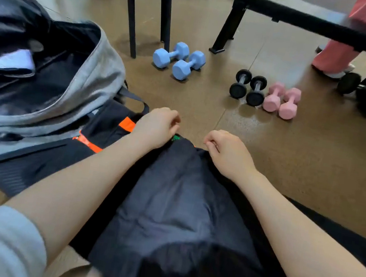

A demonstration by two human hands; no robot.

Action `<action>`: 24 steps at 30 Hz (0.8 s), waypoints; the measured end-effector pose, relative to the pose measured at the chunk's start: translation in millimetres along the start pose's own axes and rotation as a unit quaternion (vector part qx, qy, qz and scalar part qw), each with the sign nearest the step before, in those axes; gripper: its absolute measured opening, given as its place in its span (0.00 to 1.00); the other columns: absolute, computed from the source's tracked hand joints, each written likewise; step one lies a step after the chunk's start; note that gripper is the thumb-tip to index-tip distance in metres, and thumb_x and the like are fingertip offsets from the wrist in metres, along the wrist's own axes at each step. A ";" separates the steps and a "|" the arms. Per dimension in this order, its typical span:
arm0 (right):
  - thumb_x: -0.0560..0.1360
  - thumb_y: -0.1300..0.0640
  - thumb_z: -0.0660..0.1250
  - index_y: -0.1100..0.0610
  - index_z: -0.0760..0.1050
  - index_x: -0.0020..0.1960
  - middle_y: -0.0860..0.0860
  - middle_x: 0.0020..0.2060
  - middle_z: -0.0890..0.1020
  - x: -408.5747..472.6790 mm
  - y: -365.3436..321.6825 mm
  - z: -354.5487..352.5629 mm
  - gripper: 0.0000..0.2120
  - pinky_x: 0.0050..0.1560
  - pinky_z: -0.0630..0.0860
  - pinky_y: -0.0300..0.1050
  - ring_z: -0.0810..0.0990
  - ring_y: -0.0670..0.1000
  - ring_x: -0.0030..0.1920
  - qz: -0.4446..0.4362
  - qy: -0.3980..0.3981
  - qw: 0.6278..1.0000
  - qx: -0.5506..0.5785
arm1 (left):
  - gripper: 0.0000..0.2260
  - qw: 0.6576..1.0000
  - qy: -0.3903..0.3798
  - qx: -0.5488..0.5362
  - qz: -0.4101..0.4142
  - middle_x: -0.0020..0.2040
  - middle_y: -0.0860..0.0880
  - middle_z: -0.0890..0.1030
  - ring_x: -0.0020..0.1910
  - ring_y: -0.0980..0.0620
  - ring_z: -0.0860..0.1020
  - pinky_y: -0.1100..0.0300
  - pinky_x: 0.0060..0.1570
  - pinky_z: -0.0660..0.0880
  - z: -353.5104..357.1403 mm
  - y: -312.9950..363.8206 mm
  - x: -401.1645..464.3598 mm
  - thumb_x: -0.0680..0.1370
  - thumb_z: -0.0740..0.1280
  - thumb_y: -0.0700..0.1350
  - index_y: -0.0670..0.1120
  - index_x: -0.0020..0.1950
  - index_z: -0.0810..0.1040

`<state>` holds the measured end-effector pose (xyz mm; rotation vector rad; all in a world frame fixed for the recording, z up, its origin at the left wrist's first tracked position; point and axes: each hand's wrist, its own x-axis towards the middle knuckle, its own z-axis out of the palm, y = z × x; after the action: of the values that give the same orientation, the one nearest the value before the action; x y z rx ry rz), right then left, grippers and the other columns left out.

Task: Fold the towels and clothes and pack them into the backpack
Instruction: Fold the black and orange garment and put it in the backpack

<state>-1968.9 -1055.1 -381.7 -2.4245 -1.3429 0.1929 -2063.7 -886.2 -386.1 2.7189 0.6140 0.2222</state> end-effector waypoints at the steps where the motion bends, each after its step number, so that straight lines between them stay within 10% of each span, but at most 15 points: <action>1: 0.77 0.61 0.59 0.58 0.77 0.50 0.55 0.49 0.79 12.1 4.6 3.8 0.08 0.54 0.71 0.52 0.76 0.58 0.52 0.010 -0.006 1.000 0.006 | 0.11 0.999 -0.036 0.002 0.008 0.54 0.44 0.79 0.56 0.43 0.75 0.50 0.55 0.72 2.4 -2.2 14.0 0.77 0.62 0.45 0.43 0.57 0.76; 9: 0.75 0.64 0.64 0.60 0.80 0.49 0.54 0.48 0.83 56.2 33.8 24.0 0.07 0.48 0.67 0.35 0.78 0.52 0.51 0.091 -0.056 0.990 0.092 | 0.28 0.884 -0.452 0.068 -0.100 0.63 0.46 0.74 0.59 0.47 0.73 0.57 0.54 0.66 16.7 2.4 72.1 0.77 0.55 0.64 0.44 0.65 0.73; 13: 0.75 0.65 0.63 0.62 0.79 0.50 0.55 0.49 0.83 63.3 43.2 35.3 0.07 0.45 0.64 0.31 0.78 0.52 0.52 0.092 -0.081 0.987 0.105 | 0.22 0.833 -0.533 0.016 -0.150 0.68 0.45 0.70 0.64 0.46 0.71 0.55 0.62 0.66 22.1 -2.8 80.0 0.81 0.52 0.56 0.43 0.68 0.69; 17: 0.76 0.63 0.63 0.61 0.79 0.51 0.56 0.49 0.82 68.3 46.3 43.4 0.08 0.46 0.65 0.33 0.78 0.53 0.52 0.095 -0.095 0.985 0.106 | 0.14 0.772 -0.602 0.121 -0.162 0.52 0.42 0.78 0.41 0.48 0.76 0.58 0.43 0.71 23.4 -14.3 88.4 0.82 0.54 0.47 0.41 0.50 0.76; 21: 0.76 0.64 0.63 0.61 0.79 0.52 0.55 0.49 0.82 77.4 43.8 52.3 0.07 0.45 0.65 0.33 0.78 0.53 0.52 0.090 -0.099 0.983 0.127 | 0.14 0.835 -0.519 0.098 -0.154 0.57 0.40 0.78 0.47 0.45 0.77 0.60 0.41 0.68 26.5 -19.5 90.0 0.80 0.60 0.43 0.37 0.61 0.75; 24: 0.76 0.65 0.63 0.61 0.76 0.57 0.56 0.55 0.80 85.4 39.9 52.4 0.11 0.50 0.66 0.34 0.77 0.54 0.55 0.094 -0.045 0.981 0.161 | 0.03 0.961 -0.217 -0.133 -0.107 0.42 0.45 0.79 0.43 0.50 0.76 0.62 0.34 0.66 29.2 -25.1 86.5 0.76 0.66 0.41 0.45 0.44 0.79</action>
<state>-1906.4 -989.7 -440.5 -2.2836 -1.0240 0.5324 -1989.5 -835.4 -415.8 2.3129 0.6806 -0.3178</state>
